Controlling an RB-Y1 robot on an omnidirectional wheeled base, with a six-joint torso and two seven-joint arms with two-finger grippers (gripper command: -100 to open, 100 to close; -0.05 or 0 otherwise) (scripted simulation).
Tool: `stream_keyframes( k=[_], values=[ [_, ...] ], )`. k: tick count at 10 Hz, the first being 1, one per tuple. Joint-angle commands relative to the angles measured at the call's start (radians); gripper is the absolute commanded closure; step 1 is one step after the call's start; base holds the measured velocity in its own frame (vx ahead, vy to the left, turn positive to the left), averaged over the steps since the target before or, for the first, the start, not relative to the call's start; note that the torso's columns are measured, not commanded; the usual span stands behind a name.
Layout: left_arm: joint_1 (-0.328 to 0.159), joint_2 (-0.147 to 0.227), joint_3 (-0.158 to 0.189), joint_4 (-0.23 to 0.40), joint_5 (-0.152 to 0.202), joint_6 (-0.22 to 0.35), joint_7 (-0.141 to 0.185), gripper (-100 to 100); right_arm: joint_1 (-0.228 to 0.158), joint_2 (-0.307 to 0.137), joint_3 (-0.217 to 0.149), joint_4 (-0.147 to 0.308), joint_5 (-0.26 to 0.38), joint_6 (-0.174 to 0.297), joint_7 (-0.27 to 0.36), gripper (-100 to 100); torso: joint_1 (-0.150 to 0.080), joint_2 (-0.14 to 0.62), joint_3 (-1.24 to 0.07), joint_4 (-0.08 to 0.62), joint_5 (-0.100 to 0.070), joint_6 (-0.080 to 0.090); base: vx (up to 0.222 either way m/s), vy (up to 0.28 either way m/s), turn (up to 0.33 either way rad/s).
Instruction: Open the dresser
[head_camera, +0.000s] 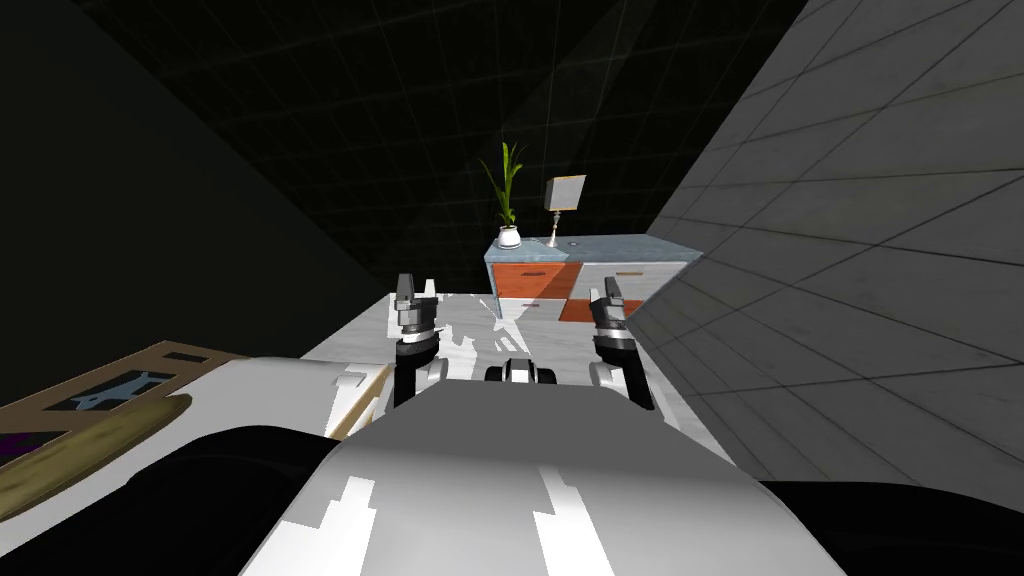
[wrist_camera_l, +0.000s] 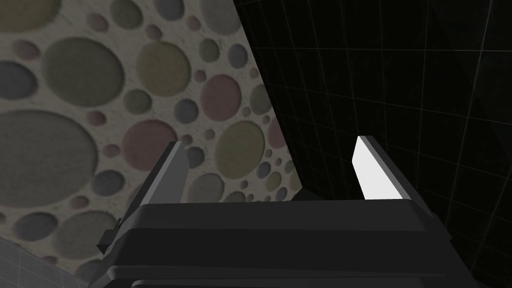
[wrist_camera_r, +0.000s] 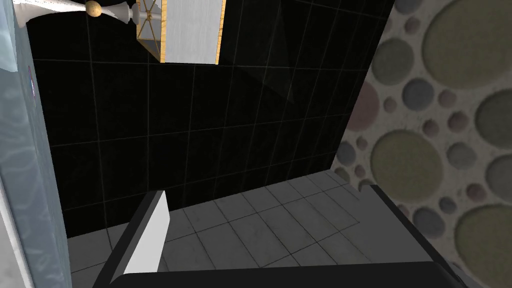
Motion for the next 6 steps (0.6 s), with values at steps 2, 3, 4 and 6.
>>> stream_keyframes(
  k=[2,3,4,6],
  values=[
    [0.000,0.000,0.000,0.000,0.000,0.000,0.000,0,0.003,-0.058,0.011,0.035,0.100,0.071,0.038,-100,-0.002,0.001,0.000,0.000,-0.001,0.000,0.038,0.048,0.035],
    [0.000,0.000,0.000,0.000,0.000,0.000,0.000,0,0.003,-0.058,0.011,0.035,0.106,0.071,0.038,-100,-0.002,0.002,0.001,0.001,-0.001,0.000,0.020,0.038,0.029],
    [0.000,0.000,0.000,0.000,0.000,0.000,0.000,0,0.005,-0.074,0.016,0.052,0.145,0.102,0.054,-100,-0.002,0.003,0.001,0.001,-0.001,0.000,0.031,0.038,0.076],
    [0.000,0.000,0.000,0.000,0.000,0.000,0.000,0,0.006,-0.087,0.021,0.070,0.191,0.136,0.072,-100,-0.002,0.001,0.001,0.001,-0.001,0.000,0.026,0.039,0.047]
  ],
)
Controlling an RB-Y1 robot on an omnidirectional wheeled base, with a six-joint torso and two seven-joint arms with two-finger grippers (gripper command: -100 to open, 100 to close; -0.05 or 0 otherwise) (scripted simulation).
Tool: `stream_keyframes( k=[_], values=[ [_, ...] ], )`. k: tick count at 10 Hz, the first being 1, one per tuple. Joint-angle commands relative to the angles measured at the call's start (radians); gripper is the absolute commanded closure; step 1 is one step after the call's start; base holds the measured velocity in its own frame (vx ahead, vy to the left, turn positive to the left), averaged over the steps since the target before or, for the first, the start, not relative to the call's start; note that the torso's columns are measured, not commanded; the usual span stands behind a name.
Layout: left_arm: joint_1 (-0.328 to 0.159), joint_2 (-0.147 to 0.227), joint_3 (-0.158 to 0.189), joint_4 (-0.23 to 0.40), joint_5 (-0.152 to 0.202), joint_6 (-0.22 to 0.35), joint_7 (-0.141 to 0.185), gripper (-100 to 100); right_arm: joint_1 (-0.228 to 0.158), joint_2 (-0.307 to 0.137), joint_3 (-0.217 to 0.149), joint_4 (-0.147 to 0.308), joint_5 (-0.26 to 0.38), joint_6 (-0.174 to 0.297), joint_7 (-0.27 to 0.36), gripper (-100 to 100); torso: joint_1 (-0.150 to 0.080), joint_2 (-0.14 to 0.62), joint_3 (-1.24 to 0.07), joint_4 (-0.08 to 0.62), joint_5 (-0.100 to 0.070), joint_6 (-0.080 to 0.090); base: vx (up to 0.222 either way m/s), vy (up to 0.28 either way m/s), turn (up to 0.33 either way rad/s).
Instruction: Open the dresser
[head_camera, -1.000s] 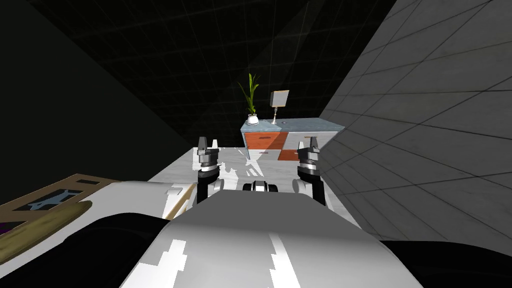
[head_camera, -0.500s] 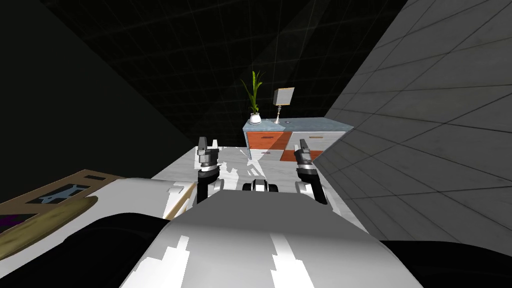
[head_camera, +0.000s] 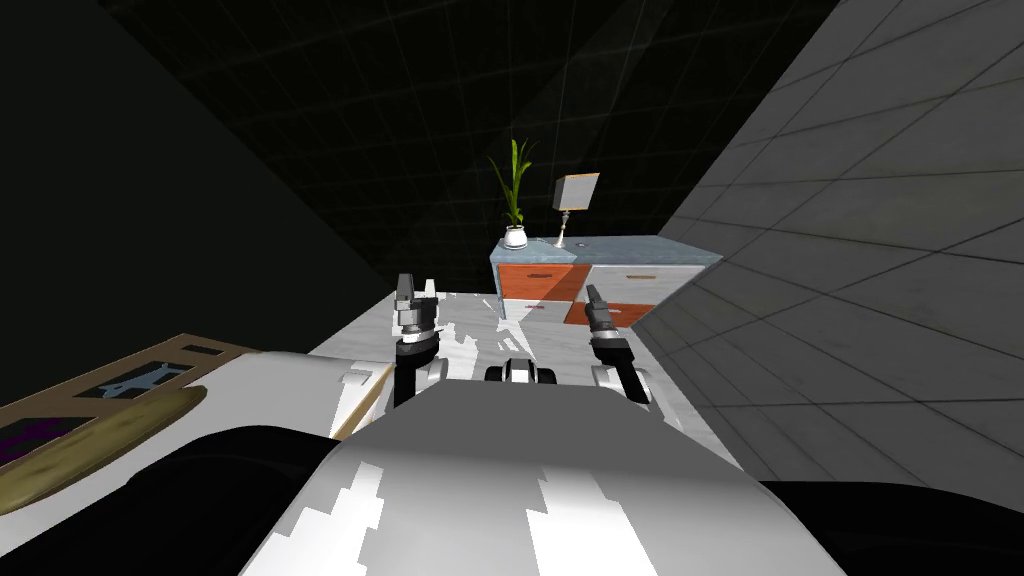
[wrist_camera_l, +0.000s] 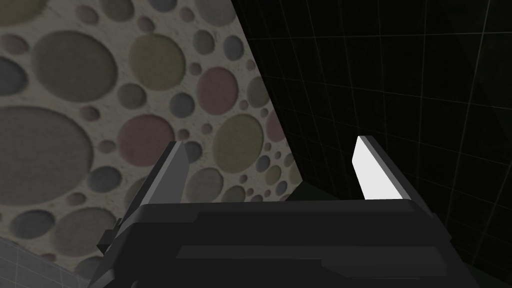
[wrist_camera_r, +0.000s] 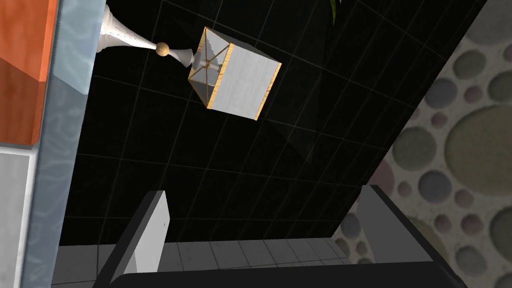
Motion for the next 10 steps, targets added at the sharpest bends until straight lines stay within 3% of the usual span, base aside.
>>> stream_keyframes(
  k=[1,4,5,6,7,8,9,10],
  values=[
    [0.000,0.000,0.000,0.000,0.000,0.000,0.000,0,0.006,-0.011,0.010,0.018,0.066,0.036,0.024,-100,0.001,0.000,0.000,0.000,0.000,0.000,0.026,0.045,0.037],
    [0.000,0.000,0.000,0.000,0.000,0.000,0.000,0,0.008,-0.027,0.022,0.059,0.156,0.111,0.063,-100,0.000,-0.001,-0.001,0.000,0.000,0.000,0.047,0.046,0.070],
    [0.000,0.000,0.000,0.000,0.000,0.000,0.000,0,0.008,-0.027,0.022,0.059,0.181,0.111,0.063,-100,0.001,0.000,0.000,0.000,0.000,0.000,0.037,0.037,0.041],
    [0.000,0.000,0.000,0.000,0.000,0.000,0.000,0,0.009,-0.031,0.028,0.082,0.213,0.151,0.084,-100,0.000,0.000,0.000,0.000,0.000,0.000,0.052,0.048,0.090],
    [0.000,0.000,0.000,0.000,0.000,0.000,0.000,0,0.009,-0.031,0.028,0.082,0.240,0.151,0.084,-100,0.001,0.000,0.000,0.000,0.000,0.000,0.044,0.041,0.040],
    [0.000,0.000,0.000,0.000,0.000,0.000,0.000,0,0.010,-0.033,0.035,0.105,0.270,0.193,0.106,-100,0.000,0.000,0.000,0.000,0.000,0.000,0.047,0.039,0.103],
    [0.000,0.000,0.000,0.000,0.000,0.000,0.000,0,0.010,-0.033,0.035,0.105,0.301,0.193,0.106,-100,0.000,0.000,0.000,0.000,0.000,0.000,0.040,0.034,0.049],
    [0.000,0.000,0.000,0.000,0.000,0.000,0.000,0,0.010,-0.033,0.042,0.129,0.332,0.236,0.129,-100,0.000,0.000,0.000,0.000,0.000,0.000,0.054,0.044,0.099]
  ],
)
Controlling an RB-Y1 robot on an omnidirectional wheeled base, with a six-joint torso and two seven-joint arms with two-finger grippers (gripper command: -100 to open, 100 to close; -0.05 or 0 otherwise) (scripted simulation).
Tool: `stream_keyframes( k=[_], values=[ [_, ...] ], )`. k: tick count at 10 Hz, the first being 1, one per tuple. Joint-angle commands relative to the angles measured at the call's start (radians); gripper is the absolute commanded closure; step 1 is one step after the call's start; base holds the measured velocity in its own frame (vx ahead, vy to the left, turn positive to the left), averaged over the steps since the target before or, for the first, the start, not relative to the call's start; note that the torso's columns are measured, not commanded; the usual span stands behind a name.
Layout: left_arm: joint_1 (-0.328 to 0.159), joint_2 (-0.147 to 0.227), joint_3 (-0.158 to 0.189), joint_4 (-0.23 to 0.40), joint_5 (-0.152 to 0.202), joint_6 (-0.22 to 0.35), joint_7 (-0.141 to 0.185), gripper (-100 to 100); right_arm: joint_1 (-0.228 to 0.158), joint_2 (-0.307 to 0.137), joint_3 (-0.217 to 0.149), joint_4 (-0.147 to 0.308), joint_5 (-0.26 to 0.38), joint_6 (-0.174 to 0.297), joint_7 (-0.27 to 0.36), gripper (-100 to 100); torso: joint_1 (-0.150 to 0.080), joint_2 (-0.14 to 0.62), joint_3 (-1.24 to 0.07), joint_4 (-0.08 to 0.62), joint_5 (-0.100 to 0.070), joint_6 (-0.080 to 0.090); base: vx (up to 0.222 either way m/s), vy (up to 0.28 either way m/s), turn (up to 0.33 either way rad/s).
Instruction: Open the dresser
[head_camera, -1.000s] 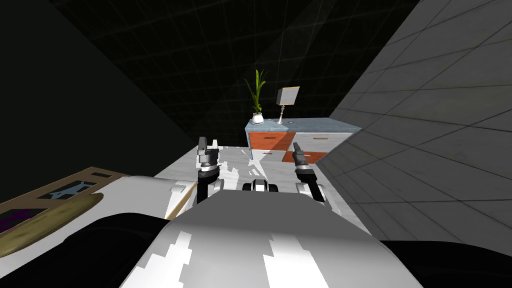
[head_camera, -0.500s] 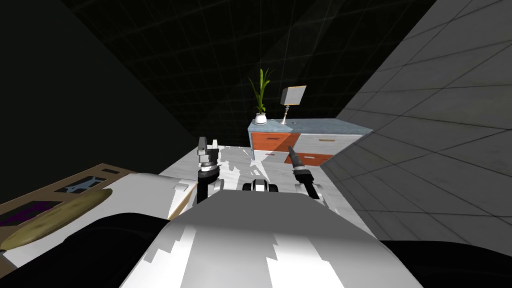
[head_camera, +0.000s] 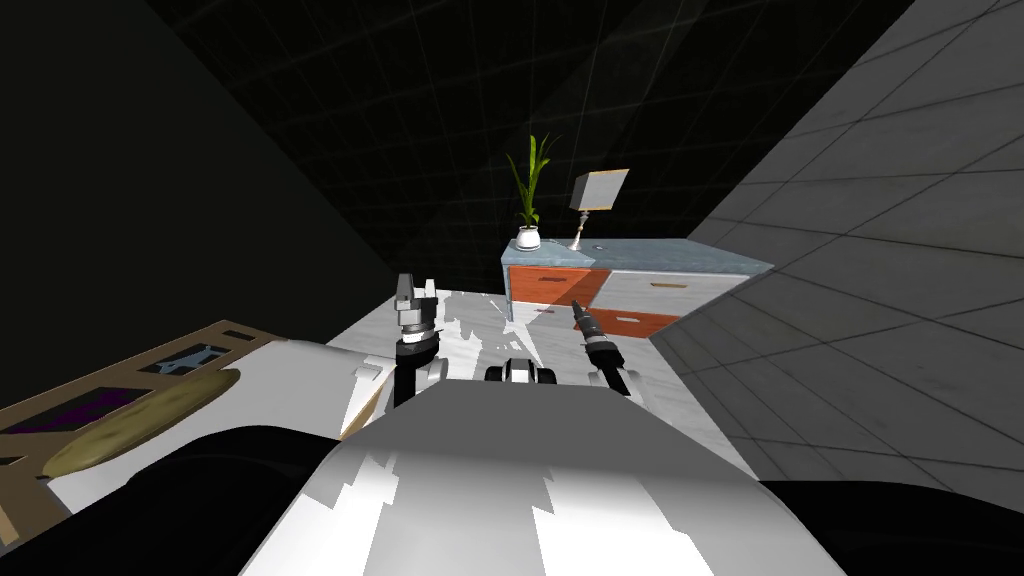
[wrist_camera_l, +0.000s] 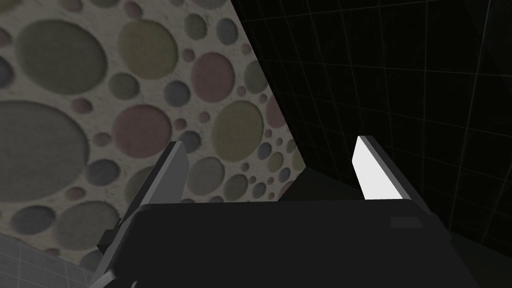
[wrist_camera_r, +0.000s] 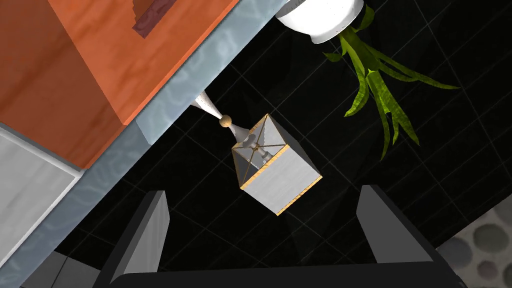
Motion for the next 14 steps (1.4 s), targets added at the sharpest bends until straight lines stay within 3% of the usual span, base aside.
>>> stream_keyframes(
  k=[1,2,3,4,7,9,10,11,14],
  values=[
    [0.000,0.000,0.000,0.000,0.000,0.000,0.000,0,-0.006,0.001,0.004,0.040,0.082,0.043,0.026,-100,0.001,-0.001,0.000,0.000,0.000,0.000,0.054,0.036,0.056],
    [0.000,0.000,0.000,0.000,0.000,0.000,0.000,0,-0.006,0.001,0.004,0.040,0.091,0.043,0.026,-100,0.000,-0.001,0.000,0.000,0.000,0.000,0.023,0.014,-0.008],
    [0.000,0.000,0.000,0.000,0.000,0.000,0.000,0,-0.006,0.002,0.012,0.065,0.130,0.087,0.049,-100,-0.001,0.001,0.000,0.000,0.000,0.000,0.034,0.027,0.120],
    [0.000,0.000,0.000,0.000,0.000,0.000,0.000,0,-0.006,0.002,0.012,0.065,0.156,0.087,0.049,-100,0.000,0.000,0.000,0.000,0.000,-0.001,0.039,0.027,0.059],
    [0.000,0.000,0.000,0.000,0.000,0.000,0.000,0,-0.008,0.007,0.027,0.117,0.249,0.171,0.096,-100,0.000,-0.001,-0.001,0.000,0.000,0.000,0.062,0.026,0.099],
    [0.000,0.000,0.000,0.000,0.000,0.000,0.000,0,-0.008,0.007,0.027,0.117,0.293,0.177,0.096,-100,0.000,0.000,0.000,0.000,0.000,0.000,0.042,0.022,0.019],
    [0.000,0.000,0.000,0.000,0.000,0.000,0.000,0,-0.009,0.010,0.035,0.143,0.332,0.223,0.120,-100,0.000,0.002,0.001,0.001,0.000,0.000,0.040,0.018,0.133],
    [0.000,0.000,0.000,0.000,0.000,0.000,0.000,0,-0.009,0.010,0.035,0.143,0.361,0.223,0.120,-100,0.000,0.001,0.001,0.000,0.000,-0.001,0.045,0.014,0.071],
    [0.000,0.000,0.000,0.000,0.000,0.000,0.000,0,-0.014,0.016,0.053,0.198,0.465,0.295,0.167,-100,0.001,-0.001,-0.001,0.000,0.000,0.000,0.057,0.020,0.101]
  ],
)
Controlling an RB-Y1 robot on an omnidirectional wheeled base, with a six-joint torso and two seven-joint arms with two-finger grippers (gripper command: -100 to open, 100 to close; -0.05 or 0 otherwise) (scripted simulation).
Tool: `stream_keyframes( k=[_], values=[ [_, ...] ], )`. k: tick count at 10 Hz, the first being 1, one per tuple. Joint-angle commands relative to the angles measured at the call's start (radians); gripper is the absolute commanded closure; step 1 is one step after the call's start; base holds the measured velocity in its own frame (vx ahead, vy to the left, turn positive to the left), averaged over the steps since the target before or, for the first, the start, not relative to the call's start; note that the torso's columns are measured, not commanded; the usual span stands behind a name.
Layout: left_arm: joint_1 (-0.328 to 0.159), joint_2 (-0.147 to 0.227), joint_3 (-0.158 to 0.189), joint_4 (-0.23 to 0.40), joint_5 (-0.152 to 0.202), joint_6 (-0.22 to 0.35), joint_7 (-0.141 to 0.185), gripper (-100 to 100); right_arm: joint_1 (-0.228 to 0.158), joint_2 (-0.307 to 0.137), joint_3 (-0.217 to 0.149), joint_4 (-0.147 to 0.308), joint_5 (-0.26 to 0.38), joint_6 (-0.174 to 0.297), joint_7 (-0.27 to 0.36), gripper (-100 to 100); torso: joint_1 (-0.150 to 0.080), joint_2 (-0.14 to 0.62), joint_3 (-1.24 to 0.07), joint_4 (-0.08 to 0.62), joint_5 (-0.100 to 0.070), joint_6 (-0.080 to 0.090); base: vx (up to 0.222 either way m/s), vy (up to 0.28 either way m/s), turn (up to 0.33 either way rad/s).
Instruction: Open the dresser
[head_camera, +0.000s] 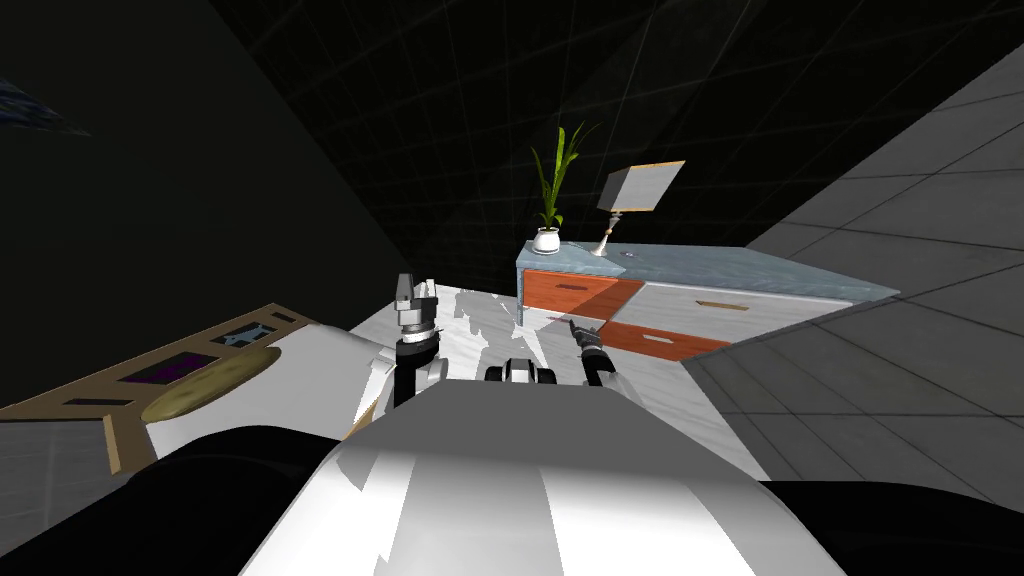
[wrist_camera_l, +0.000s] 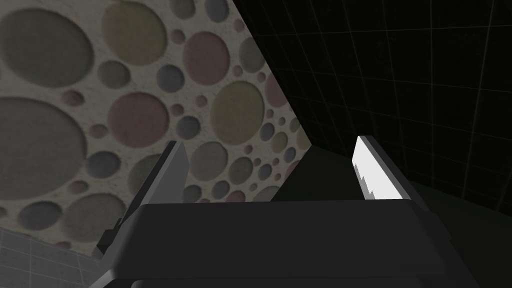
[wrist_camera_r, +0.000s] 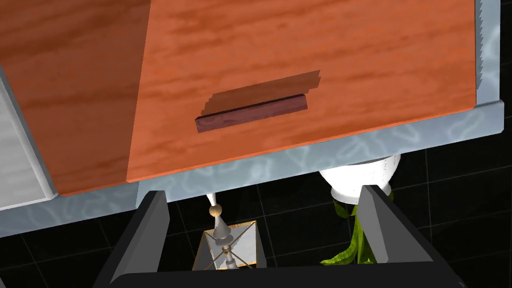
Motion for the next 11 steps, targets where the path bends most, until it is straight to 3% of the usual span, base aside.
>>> stream_keyframes(
  k=[1,4,6,7,8,11],
  values=[
    [0.000,0.000,0.000,0.000,0.000,0.000,0.000,0,-0.007,-0.007,0.014,0.026,0.080,0.070,0.027,-100,-0.001,0.000,0.000,0.000,0.000,0.000,0.061,0.004,0.073],
    [0.000,0.000,0.000,0.000,0.000,0.000,0.000,0,-0.014,-0.002,0.032,0.081,0.175,0.147,0.074,-100,0.000,0.001,0.001,0.000,0.000,0.000,0.065,0.007,0.116],
    [0.000,0.000,0.000,0.000,0.000,0.000,0.000,0,-0.014,-0.002,0.032,0.081,0.213,0.162,0.074,-100,0.000,0.002,0.001,0.000,0.000,0.000,0.038,-0.002,0.033],
    [0.000,0.000,0.000,0.000,0.000,0.000,0.000,0,-0.019,0.000,0.042,0.109,0.253,0.207,0.097,-100,0.000,0.002,0.002,0.001,0.000,0.000,0.044,-0.007,0.128],
    [0.000,0.000,0.000,0.000,0.000,0.000,0.000,0,-0.019,0.000,0.042,0.109,0.278,0.207,0.097,-100,0.000,0.001,0.001,0.000,0.000,0.000,0.049,-0.010,0.090],
    [0.000,0.000,0.000,0.000,0.000,0.000,0.000,0,-0.030,0.003,0.061,0.164,0.382,0.289,0.141,-100,0.000,0.000,0.000,0.000,0.000,0.000,0.063,-0.014,0.130]
  ],
)
